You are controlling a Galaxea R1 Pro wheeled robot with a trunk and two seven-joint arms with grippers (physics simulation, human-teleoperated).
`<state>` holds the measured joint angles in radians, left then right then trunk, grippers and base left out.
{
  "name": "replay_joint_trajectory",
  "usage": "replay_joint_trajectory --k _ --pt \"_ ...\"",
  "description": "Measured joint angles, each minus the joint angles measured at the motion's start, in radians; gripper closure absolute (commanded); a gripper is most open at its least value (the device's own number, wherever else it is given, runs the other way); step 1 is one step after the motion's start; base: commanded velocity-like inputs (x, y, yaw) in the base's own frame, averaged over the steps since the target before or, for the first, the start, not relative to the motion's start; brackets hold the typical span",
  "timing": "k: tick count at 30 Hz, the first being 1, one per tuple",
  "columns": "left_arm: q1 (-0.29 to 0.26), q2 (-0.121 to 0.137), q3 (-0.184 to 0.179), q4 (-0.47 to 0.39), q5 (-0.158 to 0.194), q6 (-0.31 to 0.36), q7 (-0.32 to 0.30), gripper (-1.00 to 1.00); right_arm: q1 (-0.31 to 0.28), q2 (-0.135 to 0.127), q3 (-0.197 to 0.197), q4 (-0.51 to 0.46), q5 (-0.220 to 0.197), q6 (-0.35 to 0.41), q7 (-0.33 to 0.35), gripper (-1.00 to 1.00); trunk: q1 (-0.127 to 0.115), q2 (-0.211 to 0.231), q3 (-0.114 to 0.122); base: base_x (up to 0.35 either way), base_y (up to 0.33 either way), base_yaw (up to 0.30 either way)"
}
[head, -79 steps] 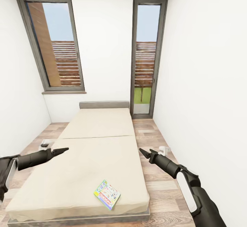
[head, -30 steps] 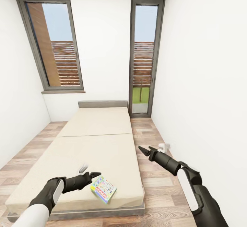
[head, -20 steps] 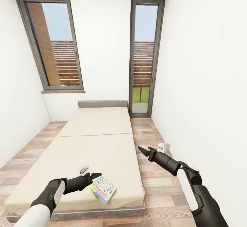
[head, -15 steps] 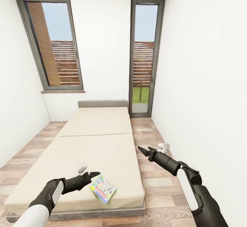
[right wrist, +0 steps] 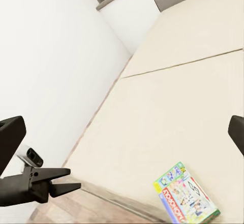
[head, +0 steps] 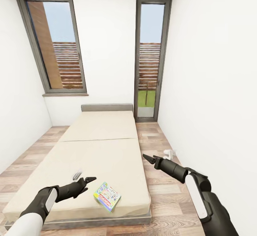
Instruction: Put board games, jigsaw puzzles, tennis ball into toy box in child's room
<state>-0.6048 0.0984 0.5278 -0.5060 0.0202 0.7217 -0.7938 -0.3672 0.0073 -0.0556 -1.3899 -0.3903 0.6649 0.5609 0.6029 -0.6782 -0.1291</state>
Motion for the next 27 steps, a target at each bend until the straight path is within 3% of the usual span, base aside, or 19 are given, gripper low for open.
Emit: replay_joint_trajectory --k 4,7,13,27 --pt "0.0 0.0 0.002 0.0 0.0 0.011 0.003 -1.0 0.0 0.0 0.001 -0.075 -0.01 0.091 0.001 -1.0 0.015 -0.028 -0.013 0.0 0.0 0.0" --pt "0.0 -0.005 0.003 0.001 0.0 0.025 0.004 -1.0 0.0 -0.001 0.001 -0.106 -0.056 0.138 0.002 -1.0 0.027 -0.049 -0.022 0.0 0.0 0.0" --pt "0.0 -0.007 0.003 0.013 0.001 0.038 0.007 -1.0 0.0 -0.002 0.003 -0.114 -0.093 0.149 0.002 -1.0 0.05 -0.091 -0.041 0.0 0.0 0.0" --pt "-0.002 0.002 0.009 0.016 0.046 0.042 0.003 -1.0 0.0 -0.001 0.004 -0.11 -0.098 0.144 0.001 -1.0 0.104 -0.189 -0.085 0.0 0.0 0.0"
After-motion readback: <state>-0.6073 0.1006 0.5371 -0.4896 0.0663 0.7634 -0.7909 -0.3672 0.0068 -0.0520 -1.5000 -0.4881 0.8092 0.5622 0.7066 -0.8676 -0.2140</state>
